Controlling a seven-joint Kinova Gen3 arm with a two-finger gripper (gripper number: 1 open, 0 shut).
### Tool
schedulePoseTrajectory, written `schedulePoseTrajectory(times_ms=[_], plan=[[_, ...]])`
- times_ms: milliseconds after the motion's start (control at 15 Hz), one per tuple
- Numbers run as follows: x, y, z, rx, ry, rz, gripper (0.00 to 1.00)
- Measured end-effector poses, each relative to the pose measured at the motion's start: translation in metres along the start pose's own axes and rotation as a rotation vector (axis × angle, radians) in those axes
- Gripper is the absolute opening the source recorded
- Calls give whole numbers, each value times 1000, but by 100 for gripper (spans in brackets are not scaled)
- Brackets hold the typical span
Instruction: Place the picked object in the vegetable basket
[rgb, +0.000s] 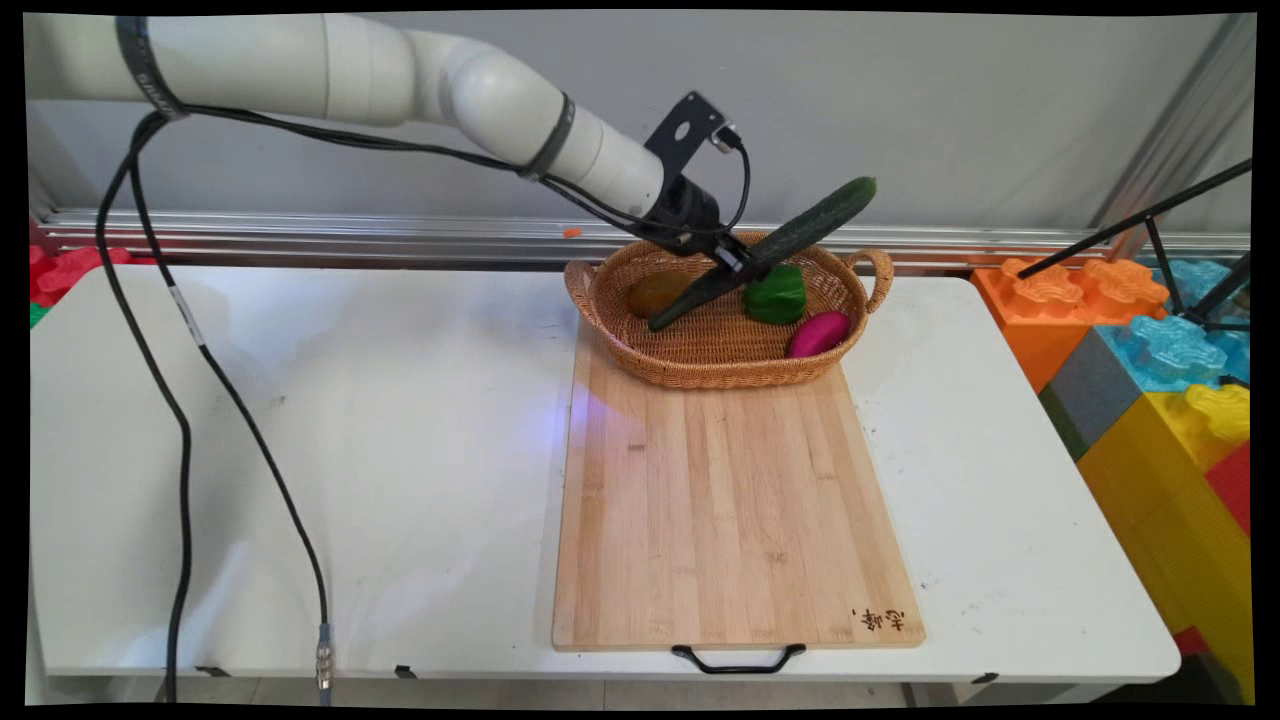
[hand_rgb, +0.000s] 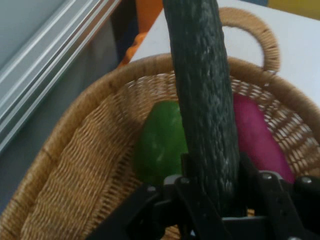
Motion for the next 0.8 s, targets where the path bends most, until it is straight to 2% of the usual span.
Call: schedulePoseTrajectory(times_ms=[400, 467, 800], plan=[[-16, -11, 22, 37, -6, -96, 0], [-17, -12, 25, 39, -5, -104, 100], [-18, -12, 32, 36, -2, -118, 100]])
